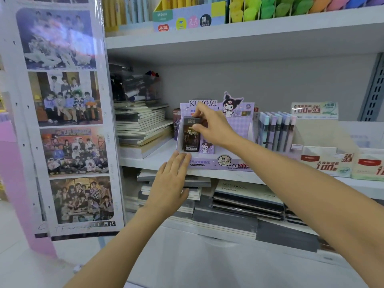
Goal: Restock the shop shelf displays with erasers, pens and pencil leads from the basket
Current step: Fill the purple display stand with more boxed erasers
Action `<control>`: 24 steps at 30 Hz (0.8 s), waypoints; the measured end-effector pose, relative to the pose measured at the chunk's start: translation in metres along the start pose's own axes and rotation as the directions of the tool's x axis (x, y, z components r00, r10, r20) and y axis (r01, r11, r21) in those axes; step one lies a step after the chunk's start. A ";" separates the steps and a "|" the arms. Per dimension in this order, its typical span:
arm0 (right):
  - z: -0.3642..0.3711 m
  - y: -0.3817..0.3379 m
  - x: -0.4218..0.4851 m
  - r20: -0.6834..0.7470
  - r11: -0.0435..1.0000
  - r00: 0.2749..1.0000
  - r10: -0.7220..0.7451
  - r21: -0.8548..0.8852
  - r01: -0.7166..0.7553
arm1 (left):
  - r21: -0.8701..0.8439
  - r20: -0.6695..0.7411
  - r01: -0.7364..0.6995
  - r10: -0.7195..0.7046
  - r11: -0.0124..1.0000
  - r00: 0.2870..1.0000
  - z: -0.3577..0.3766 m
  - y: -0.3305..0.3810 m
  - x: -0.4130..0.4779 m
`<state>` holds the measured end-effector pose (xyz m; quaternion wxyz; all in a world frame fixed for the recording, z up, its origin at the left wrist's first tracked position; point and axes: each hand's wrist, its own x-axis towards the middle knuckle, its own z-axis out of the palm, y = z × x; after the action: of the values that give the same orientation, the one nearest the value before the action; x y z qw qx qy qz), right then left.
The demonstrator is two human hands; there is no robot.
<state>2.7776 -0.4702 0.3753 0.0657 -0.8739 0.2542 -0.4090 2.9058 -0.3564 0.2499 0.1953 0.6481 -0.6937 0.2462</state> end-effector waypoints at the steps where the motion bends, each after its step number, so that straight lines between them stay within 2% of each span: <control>1: -0.001 0.000 0.003 0.009 1.000 1.000 0.008 -0.009 -0.008 | -0.002 -0.001 0.001 -0.001 1.000 1.000 0.001 0.000 0.000; 6: 0.013 0.001 0.009 -0.049 0.998 0.999 0.015 -0.068 -0.019 | -0.015 -0.007 0.016 -0.016 1.000 1.000 0.003 0.002 -0.001; 10: 0.014 0.005 0.009 -0.165 0.984 0.984 -0.070 -0.172 0.041 | -0.017 0.001 0.018 -0.018 1.000 1.000 0.001 0.001 -0.001; 14: 0.010 0.008 0.006 -0.125 0.993 0.991 -0.040 -0.115 0.025 | -0.015 0.008 0.019 -0.019 1.000 1.000 0.001 0.002 -0.001; 18: 0.017 0.012 0.006 -0.126 0.978 0.988 -0.094 -0.195 0.068 | -0.017 0.014 0.030 -0.029 0.999 0.999 0.001 0.003 0.000; 24: 0.017 0.022 0.005 -0.046 0.962 0.998 -0.031 -0.271 0.017 | -0.009 0.020 0.020 -0.019 1.000 1.000 0.000 0.001 0.000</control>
<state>2.7841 -0.4933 0.3602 -0.0657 -0.8674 0.2987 -0.3926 2.9043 -0.3561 0.2499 0.1938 0.6563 -0.6903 0.2347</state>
